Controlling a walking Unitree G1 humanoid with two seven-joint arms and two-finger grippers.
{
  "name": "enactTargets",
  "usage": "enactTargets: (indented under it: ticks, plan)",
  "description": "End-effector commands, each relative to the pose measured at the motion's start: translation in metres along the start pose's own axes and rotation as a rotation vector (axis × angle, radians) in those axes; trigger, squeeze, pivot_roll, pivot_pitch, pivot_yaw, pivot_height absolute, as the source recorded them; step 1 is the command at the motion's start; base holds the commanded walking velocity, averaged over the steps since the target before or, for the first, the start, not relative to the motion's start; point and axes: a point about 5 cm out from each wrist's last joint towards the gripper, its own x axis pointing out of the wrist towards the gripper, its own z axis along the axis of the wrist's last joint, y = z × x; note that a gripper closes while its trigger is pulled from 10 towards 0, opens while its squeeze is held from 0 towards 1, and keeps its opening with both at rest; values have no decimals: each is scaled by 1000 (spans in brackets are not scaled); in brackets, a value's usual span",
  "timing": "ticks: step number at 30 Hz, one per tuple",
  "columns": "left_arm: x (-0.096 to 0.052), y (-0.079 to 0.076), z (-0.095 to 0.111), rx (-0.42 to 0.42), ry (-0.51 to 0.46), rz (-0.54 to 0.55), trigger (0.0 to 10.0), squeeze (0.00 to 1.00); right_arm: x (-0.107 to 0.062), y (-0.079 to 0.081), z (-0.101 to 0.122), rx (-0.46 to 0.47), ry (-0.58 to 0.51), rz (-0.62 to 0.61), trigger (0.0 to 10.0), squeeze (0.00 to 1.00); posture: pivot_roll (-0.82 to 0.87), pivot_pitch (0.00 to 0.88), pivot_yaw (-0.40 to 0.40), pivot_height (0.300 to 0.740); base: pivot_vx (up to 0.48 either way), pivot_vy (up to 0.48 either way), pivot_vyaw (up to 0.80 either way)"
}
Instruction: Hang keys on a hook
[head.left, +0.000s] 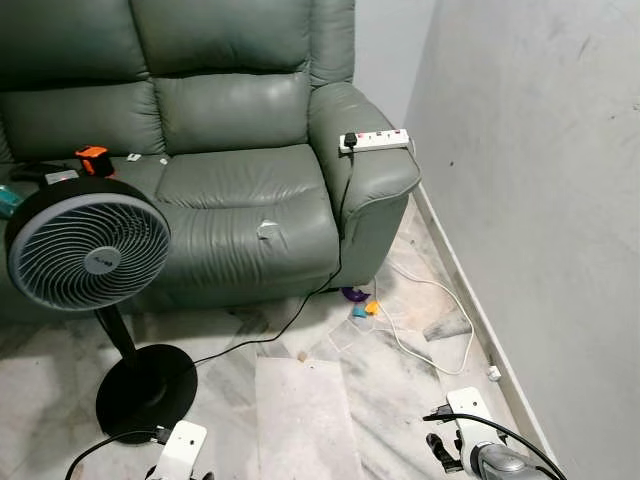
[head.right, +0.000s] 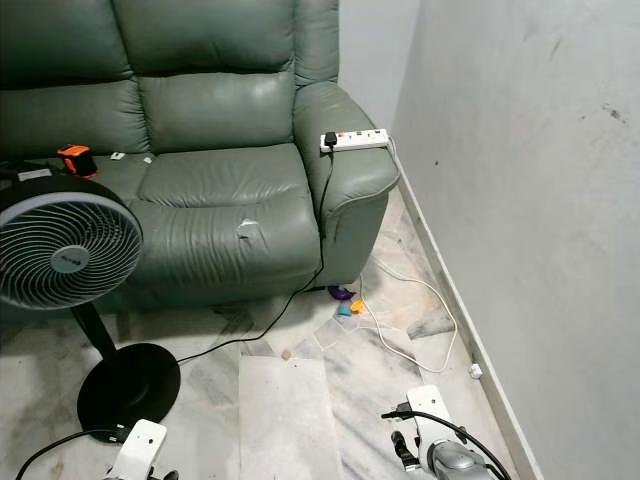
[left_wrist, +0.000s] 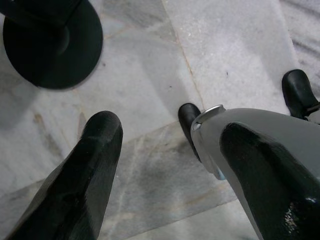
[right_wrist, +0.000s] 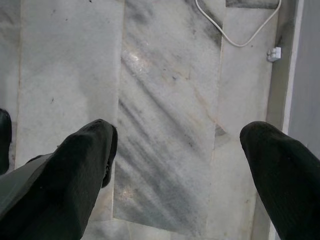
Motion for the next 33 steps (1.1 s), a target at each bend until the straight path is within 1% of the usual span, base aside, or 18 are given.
enactTargets:
  ticks: [1,10,15,19,28,30,33]
  plan:
    - [-1,1,-6,-5,25,-6,10000,0,0,-1,-2,-6,11,-1,10000,0,66,70,-5,740,0,0,-769]
    - [1,-4,-1,16,25,-22,10000,0,0,1,-2,-22,12,5,10000,0,65,65,-3,740,0,0,-772]
    - [2,-3,4,26,23,-19,10000,0,0,1,-2,-32,12,5,10000,0,66,61,-2,740,0,0,-772]
    - [1,-8,-3,33,33,-27,10000,0,0,2,-2,-38,11,8,10000,0,68,60,0,740,0,0,-769]
    - [1,-9,-4,41,38,-33,10000,0,0,5,-1,-28,-3,18,10000,0,66,61,3,740,0,0,-772]
    - [1,-9,-4,47,39,-33,10000,0,1,6,0,-56,-8,23,10000,0,64,62,5,740,0,0,0]
    - [1,-8,-4,53,39,-30,10000,0,1,8,0,-49,-2,35,10000,0,64,62,5,740,0,0,-171]
